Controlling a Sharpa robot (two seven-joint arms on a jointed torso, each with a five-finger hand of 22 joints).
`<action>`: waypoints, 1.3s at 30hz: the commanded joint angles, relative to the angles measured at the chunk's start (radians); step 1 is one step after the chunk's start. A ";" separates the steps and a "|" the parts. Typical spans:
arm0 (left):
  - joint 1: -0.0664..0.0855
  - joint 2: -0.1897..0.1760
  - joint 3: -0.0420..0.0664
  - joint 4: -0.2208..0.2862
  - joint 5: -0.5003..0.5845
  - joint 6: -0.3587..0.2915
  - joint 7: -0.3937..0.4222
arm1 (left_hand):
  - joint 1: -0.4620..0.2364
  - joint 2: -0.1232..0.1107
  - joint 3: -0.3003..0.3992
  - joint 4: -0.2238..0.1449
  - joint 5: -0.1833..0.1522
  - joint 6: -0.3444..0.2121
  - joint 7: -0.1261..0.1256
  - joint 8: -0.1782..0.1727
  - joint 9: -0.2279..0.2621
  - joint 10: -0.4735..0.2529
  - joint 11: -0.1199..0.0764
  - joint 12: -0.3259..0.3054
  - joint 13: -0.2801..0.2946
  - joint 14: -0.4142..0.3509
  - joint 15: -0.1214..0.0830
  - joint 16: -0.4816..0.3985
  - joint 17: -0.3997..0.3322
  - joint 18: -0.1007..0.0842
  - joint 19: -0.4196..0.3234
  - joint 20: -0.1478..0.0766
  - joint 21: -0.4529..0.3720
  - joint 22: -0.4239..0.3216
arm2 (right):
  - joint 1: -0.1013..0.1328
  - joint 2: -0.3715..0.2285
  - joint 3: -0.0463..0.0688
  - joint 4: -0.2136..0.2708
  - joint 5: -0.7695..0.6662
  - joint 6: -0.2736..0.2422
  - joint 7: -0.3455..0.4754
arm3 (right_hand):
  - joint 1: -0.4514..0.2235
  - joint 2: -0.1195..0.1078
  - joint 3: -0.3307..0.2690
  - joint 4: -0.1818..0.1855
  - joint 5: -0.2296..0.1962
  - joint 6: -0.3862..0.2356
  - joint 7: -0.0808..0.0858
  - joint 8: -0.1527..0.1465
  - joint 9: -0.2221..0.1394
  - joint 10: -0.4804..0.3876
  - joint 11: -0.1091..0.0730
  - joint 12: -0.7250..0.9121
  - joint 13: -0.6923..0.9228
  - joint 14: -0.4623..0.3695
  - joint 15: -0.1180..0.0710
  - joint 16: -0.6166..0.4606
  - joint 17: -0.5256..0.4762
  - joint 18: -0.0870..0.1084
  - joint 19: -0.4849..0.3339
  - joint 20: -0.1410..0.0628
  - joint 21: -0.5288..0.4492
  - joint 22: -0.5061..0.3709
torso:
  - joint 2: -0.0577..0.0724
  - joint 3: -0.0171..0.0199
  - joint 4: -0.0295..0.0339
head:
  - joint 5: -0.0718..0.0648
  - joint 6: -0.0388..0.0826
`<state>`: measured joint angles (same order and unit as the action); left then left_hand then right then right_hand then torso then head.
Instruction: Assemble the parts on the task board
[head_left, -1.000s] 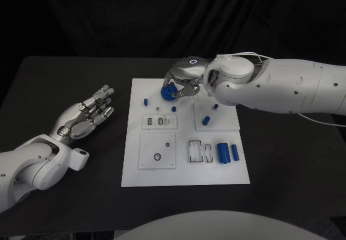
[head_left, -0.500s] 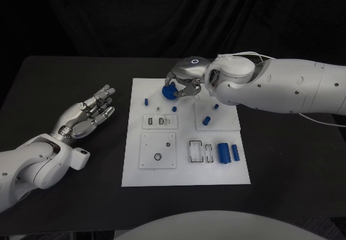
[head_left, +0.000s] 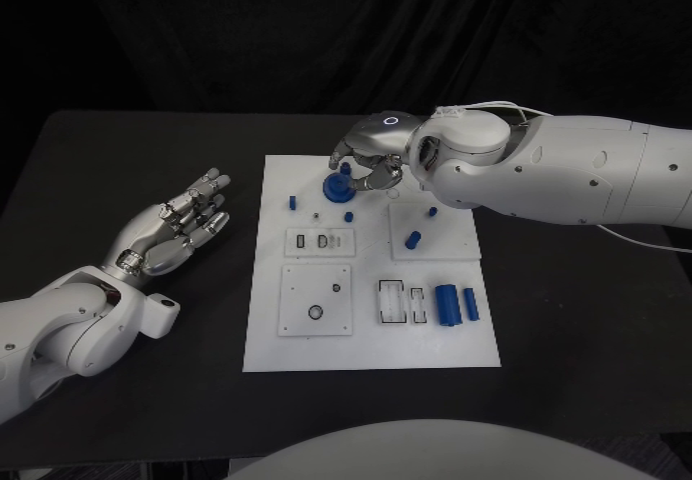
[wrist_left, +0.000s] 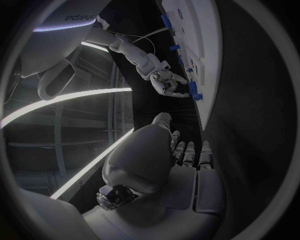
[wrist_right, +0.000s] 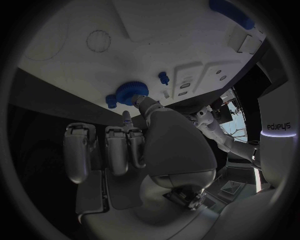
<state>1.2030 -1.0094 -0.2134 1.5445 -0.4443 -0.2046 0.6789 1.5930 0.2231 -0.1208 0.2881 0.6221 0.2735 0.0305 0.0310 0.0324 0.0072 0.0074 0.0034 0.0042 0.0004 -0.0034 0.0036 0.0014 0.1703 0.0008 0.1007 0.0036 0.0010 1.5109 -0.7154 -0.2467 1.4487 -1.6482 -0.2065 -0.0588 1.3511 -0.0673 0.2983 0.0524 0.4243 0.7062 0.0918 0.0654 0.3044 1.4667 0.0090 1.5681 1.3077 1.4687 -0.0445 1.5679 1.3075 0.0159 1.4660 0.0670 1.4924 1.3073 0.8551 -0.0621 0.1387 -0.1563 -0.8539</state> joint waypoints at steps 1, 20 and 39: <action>0.002 0.002 0.001 0.001 0.004 0.010 0.145 | -0.010 -0.001 0.004 0.000 -0.004 -0.002 0.007 0.002 0.001 0.003 0.007 -0.001 -0.001 0.000 0.007 -0.004 -0.001 0.001 -0.001 0.005 -0.004 -0.001 | 0.000 0.000 0.001 -0.001 -0.006 0.012 -0.023 | -0.006 -0.004 0.007 -0.001 -0.013 -0.020 -0.003 -0.004 -0.012 0.104 -0.005 0.003 0.263 0.102 -0.004 0.003 0.263 0.010 0.037 -0.001 -0.009 0.228 | 0.000 -0.0002 -0.0001 | 0.000 -0.001; 0.002 -0.003 0.001 0.003 0.004 0.010 0.147 | -0.012 0.000 0.005 0.000 -0.005 -0.002 0.008 0.002 0.001 0.003 0.009 -0.001 -0.001 0.000 0.009 -0.004 -0.001 0.001 -0.001 0.006 -0.004 -0.001 | 0.002 -0.049 0.001 0.028 -0.006 -0.048 -0.009 | -0.023 0.003 0.005 0.008 -0.032 0.019 -0.002 0.016 -0.025 0.104 -0.006 0.003 0.263 0.102 -0.006 0.003 0.263 0.008 0.044 -0.004 -0.002 0.232 | 0.000 0.0004 -0.0004 | 0.001 0.010; 0.001 0.000 0.001 0.015 0.004 0.006 0.170 | -0.022 0.003 0.012 -0.001 0.022 0.009 0.008 0.004 0.002 0.008 0.011 0.001 0.000 0.000 0.013 -0.004 -0.001 0.002 -0.001 0.011 -0.004 -0.001 | 0.043 -0.387 -0.002 0.194 0.006 -0.128 -0.059 | -0.102 -0.010 -0.098 0.114 -0.281 0.149 -0.014 0.042 -0.037 0.104 -0.018 0.003 0.263 0.102 -0.020 0.003 0.263 -0.016 0.105 -0.018 0.078 0.263 | 0.000 -0.0003 0.0031 | -0.003 0.023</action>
<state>1.2030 -1.0085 -0.2134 1.5555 -0.4442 -0.2027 0.6790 1.5783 0.2272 -0.1138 0.2869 0.6409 0.2775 0.0345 0.0310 0.0337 0.0143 0.0143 0.0034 0.0043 0.0003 0.0038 0.0036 0.0016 0.1703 -0.0028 0.1042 0.0036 0.0014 1.5610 -1.0944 -0.2480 1.6412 -1.6456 -0.2849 -0.0776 1.2580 -0.0758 0.1993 0.1623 0.1463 0.8510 0.0770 0.1057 0.2683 1.4632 -0.0020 1.5682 1.3074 1.4659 -0.0560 1.5679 1.3075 0.0159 1.4688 0.0552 1.5675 1.3078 0.8552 -0.0616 0.1399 -0.1563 -0.8326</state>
